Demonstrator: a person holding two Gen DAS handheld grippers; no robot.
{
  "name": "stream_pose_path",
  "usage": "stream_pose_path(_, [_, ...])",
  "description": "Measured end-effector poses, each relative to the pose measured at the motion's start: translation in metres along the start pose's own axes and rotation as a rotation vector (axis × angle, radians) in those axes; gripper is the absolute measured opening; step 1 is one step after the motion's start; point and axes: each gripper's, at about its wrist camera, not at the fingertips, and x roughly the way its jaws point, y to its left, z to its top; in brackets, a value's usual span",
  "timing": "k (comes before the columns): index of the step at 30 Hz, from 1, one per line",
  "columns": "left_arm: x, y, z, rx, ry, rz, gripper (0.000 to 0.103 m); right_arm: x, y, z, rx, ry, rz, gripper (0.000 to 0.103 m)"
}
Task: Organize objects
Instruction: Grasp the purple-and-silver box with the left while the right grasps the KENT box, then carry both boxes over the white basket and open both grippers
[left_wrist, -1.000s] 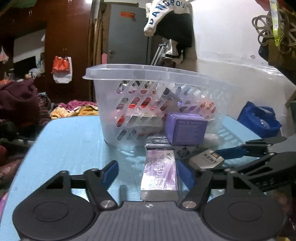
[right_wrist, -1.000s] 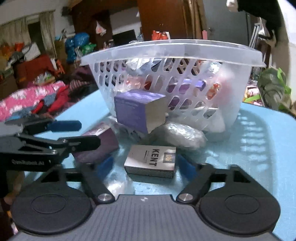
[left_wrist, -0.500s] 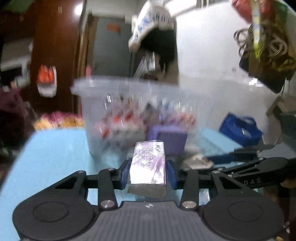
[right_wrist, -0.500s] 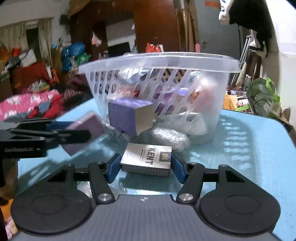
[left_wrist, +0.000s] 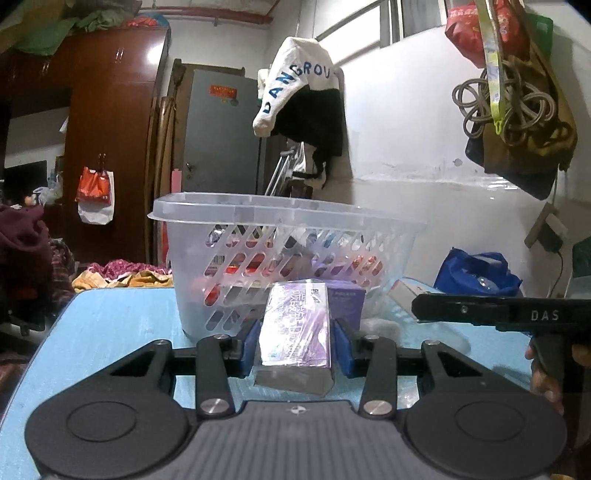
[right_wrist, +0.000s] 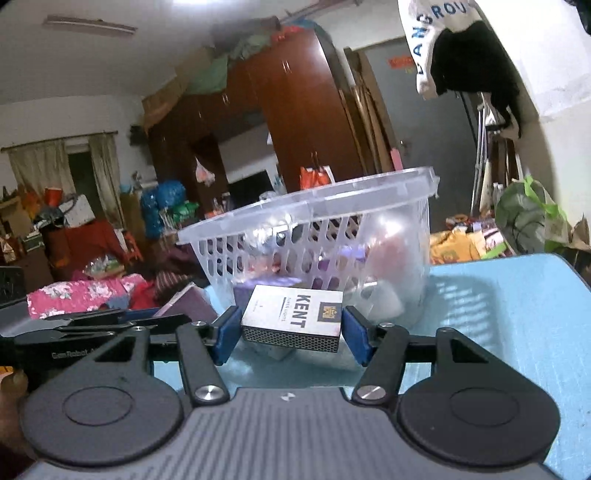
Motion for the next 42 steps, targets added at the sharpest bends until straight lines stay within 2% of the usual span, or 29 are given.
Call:
stream_pose_path(5, [-0.005,-0.003,0.0,0.008,-0.043,0.021,0.046,-0.005,0.0,0.0,-0.014,-0.043,0.019,0.063])
stream_pose_path(8, [-0.015,-0.006,0.004,-0.01,-0.11,0.034,0.046,-0.021,0.006,0.002,-0.043,-0.146,0.021,0.063])
stream_pose_path(11, [-0.029,-0.011,0.026,-0.007,-0.199,0.011,0.046,-0.037,0.018,0.026,-0.081,-0.221,0.035,0.063])
stream_pose_path(13, [-0.029,-0.015,0.055,-0.013,-0.223,0.014,0.046,-0.036,0.031,0.056,-0.157,-0.249,-0.005,0.063])
stream_pose_path(14, [-0.024,-0.016,0.072,-0.01,-0.223,0.012,0.046,-0.027,0.035,0.073,-0.18,-0.231,-0.036,0.063])
stream_pose_path(16, [-0.007,-0.02,0.102,0.009,-0.21,0.058,0.047,0.0,0.043,0.106,-0.248,-0.158,-0.12,0.063])
stream_pose_path(19, [0.032,-0.018,0.132,0.03,-0.141,0.139,0.049,0.046,0.042,0.133,-0.325,-0.064,-0.208,0.063])
stream_pose_path(20, [0.047,-0.014,0.136,0.025,-0.104,0.16,0.055,0.057,0.039,0.134,-0.325,-0.04,-0.207,0.064])
stream_pose_path(21, [0.062,-0.011,0.139,0.02,-0.061,0.178,0.072,0.068,0.035,0.135,-0.312,-0.017,-0.208,0.064])
stream_pose_path(22, [0.075,-0.007,0.14,0.013,-0.023,0.196,0.076,0.075,0.03,0.133,-0.293,-0.005,-0.221,0.075])
stream_pose_path(23, [0.08,-0.003,0.138,0.004,-0.014,0.219,0.076,0.076,0.027,0.13,-0.272,-0.005,-0.236,0.091])
stream_pose_path(25, [0.073,-0.002,0.131,-0.011,-0.024,0.238,0.076,0.067,0.02,0.121,-0.227,-0.036,-0.229,0.096])
stream_pose_path(28, [0.029,-0.01,0.106,-0.014,-0.077,0.175,0.085,0.028,0.008,0.105,-0.147,-0.046,-0.118,0.103])
stream_pose_path(30, [0.001,-0.023,0.079,0.001,-0.071,0.145,0.095,-0.001,0.002,0.087,-0.141,-0.051,-0.064,0.103])
stream_pose_path(32, [-0.012,-0.041,0.051,0.03,-0.016,0.111,0.095,-0.013,-0.005,0.072,-0.135,-0.027,-0.071,0.103])
stream_pose_path(37, [-0.004,-0.092,0.001,0.111,0.086,0.058,0.095,0.016,-0.028,0.051,-0.034,0.162,-0.129,0.103])
stream_pose_path(40, [0.011,-0.11,-0.013,0.178,0.147,0.081,0.092,0.034,-0.028,0.039,-0.033,0.234,-0.11,0.1])
stream_pose_path(42, [0.015,-0.11,-0.017,0.176,0.167,0.093,0.08,0.041,-0.02,0.032,-0.067,0.253,-0.109,0.1])
